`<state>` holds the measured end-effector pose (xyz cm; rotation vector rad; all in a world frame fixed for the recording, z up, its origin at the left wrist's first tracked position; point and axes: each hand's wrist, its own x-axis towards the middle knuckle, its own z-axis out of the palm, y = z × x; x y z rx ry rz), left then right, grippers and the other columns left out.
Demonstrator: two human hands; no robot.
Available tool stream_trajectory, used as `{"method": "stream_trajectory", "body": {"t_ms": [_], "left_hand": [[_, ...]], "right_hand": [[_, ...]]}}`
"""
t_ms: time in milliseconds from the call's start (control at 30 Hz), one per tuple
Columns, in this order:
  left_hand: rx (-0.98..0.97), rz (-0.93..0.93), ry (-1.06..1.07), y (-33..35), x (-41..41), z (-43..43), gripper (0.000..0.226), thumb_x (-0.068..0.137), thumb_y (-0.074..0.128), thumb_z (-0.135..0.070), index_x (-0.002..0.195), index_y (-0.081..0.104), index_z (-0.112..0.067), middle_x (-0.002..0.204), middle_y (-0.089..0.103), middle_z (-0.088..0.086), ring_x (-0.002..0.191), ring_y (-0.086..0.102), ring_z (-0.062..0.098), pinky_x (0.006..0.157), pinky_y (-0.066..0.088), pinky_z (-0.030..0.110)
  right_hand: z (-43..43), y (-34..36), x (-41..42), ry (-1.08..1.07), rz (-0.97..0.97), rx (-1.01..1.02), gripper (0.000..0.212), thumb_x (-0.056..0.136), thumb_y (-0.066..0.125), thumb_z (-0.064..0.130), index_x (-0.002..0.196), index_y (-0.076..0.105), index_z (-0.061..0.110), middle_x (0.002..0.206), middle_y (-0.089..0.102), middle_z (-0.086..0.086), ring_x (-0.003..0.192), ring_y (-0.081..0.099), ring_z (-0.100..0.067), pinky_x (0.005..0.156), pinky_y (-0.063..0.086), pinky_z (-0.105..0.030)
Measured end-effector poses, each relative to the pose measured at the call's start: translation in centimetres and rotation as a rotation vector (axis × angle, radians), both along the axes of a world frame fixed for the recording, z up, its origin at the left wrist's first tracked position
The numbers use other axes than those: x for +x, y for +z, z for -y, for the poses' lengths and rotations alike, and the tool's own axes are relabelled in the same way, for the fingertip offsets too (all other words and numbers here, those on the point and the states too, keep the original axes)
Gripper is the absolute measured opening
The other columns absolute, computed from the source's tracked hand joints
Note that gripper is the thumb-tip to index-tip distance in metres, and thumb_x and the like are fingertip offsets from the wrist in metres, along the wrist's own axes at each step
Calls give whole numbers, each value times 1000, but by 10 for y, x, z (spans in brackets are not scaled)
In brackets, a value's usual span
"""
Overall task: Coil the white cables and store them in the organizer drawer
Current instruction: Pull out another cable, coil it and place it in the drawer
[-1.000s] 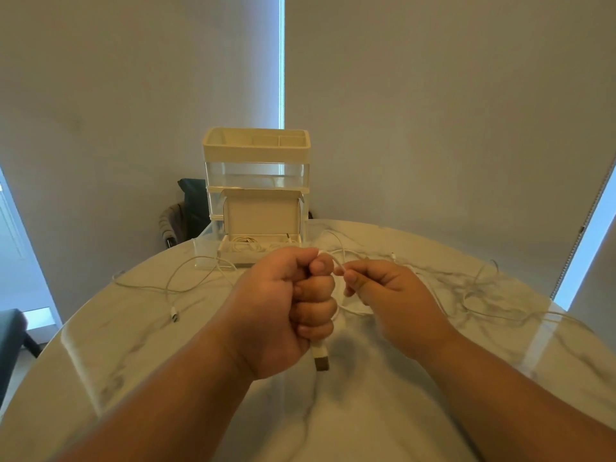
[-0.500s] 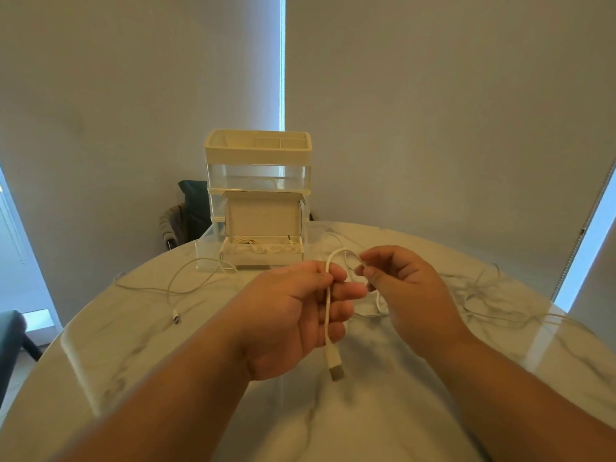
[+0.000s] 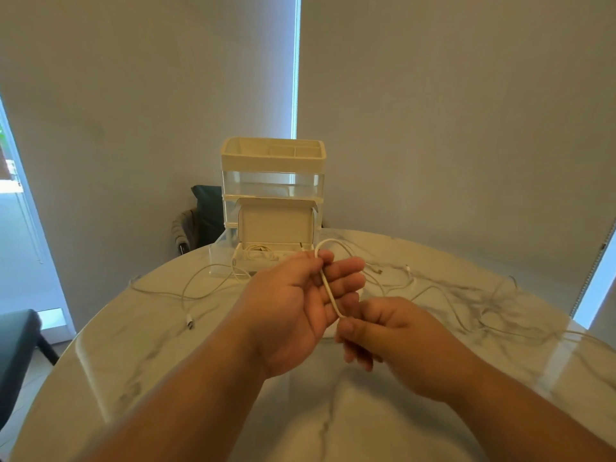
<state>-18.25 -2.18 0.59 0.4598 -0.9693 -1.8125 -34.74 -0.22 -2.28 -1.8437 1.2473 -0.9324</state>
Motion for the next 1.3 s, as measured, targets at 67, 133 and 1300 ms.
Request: {"method": "stream_trajectory", "body": {"t_ms": [67,133,1300], "left_hand": [[-31,38,-8,2,1,-2,31,104,36,-18,116,59,-2,84,71,13,71,70,21,65,59,30],[-52,58,-18,2,1,-3,34,103,37,-18,120,61,1,82,71,12,71,71,21,67,60,31],[-12,344,-274,-13,-15,-16,27,104,37,-23,95,60,-11,70,62,8,54,46,12,54,31,24]], "right_hand": [[3,-3,-6,109,164,130,25,86,64,38,76,74,17,65,65,-7,55,53,-16,57,41,-28],[5,-7,-8,180,268,223,27,79,65,42,76,73,17,62,61,-7,54,51,-16,55,39,-27],[20,1,-19,-345,200,-517,22,99,55,15,89,67,31,83,67,13,83,62,-6,80,48,-31]]}}
